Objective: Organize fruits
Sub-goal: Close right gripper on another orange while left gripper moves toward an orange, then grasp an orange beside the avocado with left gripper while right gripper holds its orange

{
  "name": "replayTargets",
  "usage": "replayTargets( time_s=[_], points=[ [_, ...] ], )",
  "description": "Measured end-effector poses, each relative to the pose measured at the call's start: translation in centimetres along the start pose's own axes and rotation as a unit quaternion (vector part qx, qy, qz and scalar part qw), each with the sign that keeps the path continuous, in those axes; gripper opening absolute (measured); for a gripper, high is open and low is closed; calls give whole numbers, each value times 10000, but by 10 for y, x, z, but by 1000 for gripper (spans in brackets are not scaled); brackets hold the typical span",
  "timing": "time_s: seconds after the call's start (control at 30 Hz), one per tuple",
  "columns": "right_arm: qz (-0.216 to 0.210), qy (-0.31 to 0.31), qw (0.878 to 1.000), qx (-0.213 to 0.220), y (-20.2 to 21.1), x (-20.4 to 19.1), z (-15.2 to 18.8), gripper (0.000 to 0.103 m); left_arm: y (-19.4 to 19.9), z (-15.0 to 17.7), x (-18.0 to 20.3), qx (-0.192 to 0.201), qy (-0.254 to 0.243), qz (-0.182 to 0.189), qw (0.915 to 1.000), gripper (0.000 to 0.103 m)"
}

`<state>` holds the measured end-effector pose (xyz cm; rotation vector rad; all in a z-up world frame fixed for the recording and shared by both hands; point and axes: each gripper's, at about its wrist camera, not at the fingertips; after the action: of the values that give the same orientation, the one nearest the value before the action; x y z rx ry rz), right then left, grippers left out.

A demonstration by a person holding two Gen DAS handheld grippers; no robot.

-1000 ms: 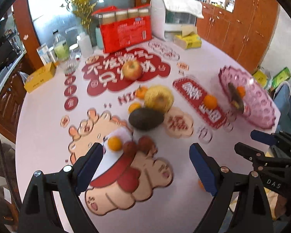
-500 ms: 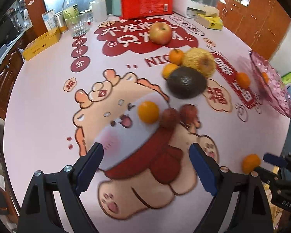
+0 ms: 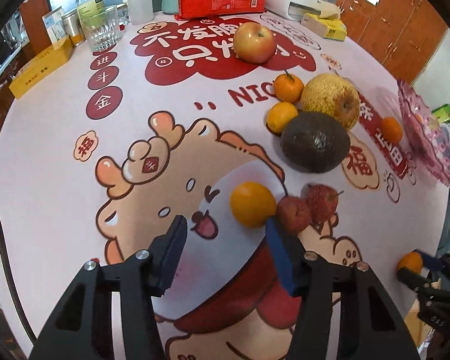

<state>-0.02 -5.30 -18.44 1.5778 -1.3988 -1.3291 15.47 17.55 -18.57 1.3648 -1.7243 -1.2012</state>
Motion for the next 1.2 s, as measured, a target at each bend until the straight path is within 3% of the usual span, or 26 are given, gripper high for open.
replayTargets(
  time_s=[0.57,1.2],
  points=[
    [123,135,9997,-162,-9,-5,-12,41,-20,-11,5,-169,421,856,9953,41],
    [150,478,9985,-219,-8,-5,-16,41,-27,-26,29,-69,623,426,9971,38]
  ],
)
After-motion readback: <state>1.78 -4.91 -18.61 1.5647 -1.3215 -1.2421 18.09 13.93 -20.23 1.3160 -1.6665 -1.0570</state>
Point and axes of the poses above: each gripper's, at about its wrist camera, not at the fingertips, and y roughly against the way its jaws point, x to its right, z to its underside, and after that the axes turned 12 degrees about -z, right-handed
